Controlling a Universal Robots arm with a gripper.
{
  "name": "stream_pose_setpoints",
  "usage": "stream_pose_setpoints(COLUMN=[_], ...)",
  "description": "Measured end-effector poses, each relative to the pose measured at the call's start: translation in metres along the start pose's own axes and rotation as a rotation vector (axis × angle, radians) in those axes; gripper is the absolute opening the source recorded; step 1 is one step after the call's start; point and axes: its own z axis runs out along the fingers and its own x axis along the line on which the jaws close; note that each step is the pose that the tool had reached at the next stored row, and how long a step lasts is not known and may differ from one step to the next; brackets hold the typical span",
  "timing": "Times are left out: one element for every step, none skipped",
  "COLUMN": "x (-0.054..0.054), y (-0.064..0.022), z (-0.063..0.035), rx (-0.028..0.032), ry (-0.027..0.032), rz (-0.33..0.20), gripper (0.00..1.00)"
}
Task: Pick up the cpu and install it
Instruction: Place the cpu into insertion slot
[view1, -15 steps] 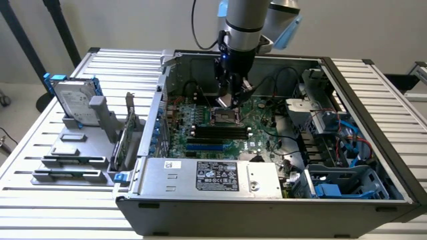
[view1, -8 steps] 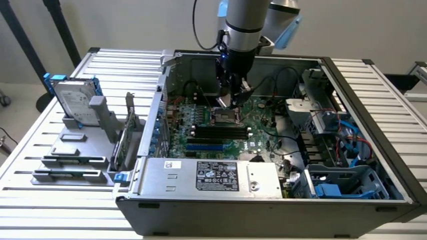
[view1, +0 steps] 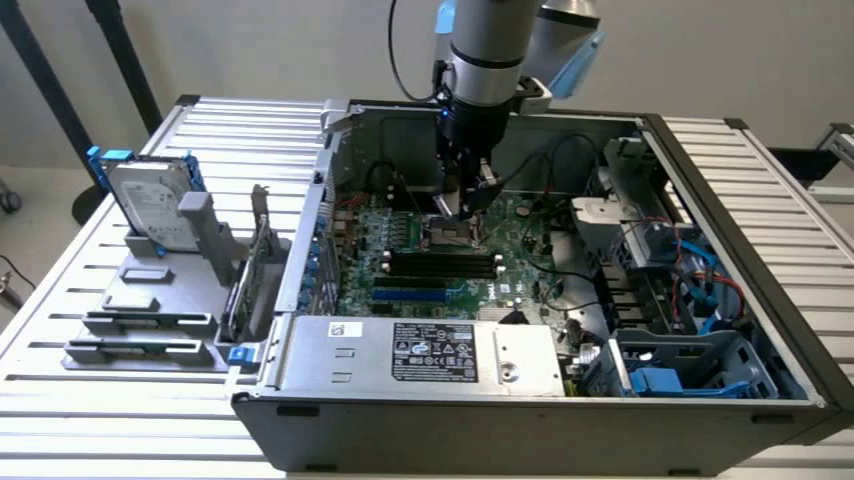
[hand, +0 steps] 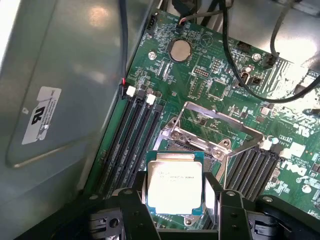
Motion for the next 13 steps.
stream_pose_setpoints(x=[-0.0001, -0.0001, -0.0001, -0.0001, -0.0001, -0.0001, -0.0001, -0.0002, -0.0002, -0.0002, -0.0002, -0.0003, -0.0003], y=[0.0, 0.0, 0.0, 0.0, 0.0, 0.0, 0.0, 0.0, 0.0, 0.0, 0.0, 0.0, 0.0], z=[0.0004, 0.0007, 0.001, 0.0013, 0.0016, 0.0018, 0.0021, 0.0024, 0.0027, 0.0031, 0.0034, 0.0039, 0.0044], rx=[-0.0009, -0.0018, -0.0029, -0.004, -0.005, -0.0063, -0.0074, -0.0086, -0.0097, -0.0107, -0.0116, -0.0125, -0.0135], ry=[-0.0002, -0.0002, -0.0002, -0.0001, -0.0001, 0.0, 0.0001, 0.0003, 0.0004, 0.0004, 0.0003, 0.0001, 0.0], rz=[0.013, 0.027, 0.041, 0.056, 0.072, 0.088, 0.103, 0.118, 0.132, 0.146, 0.159, 0.173, 0.186], gripper=[0.55, 0.55, 0.55, 0.55, 0.55, 0.55, 0.55, 0.55, 0.55, 0.55, 0.55, 0.55, 0.55])
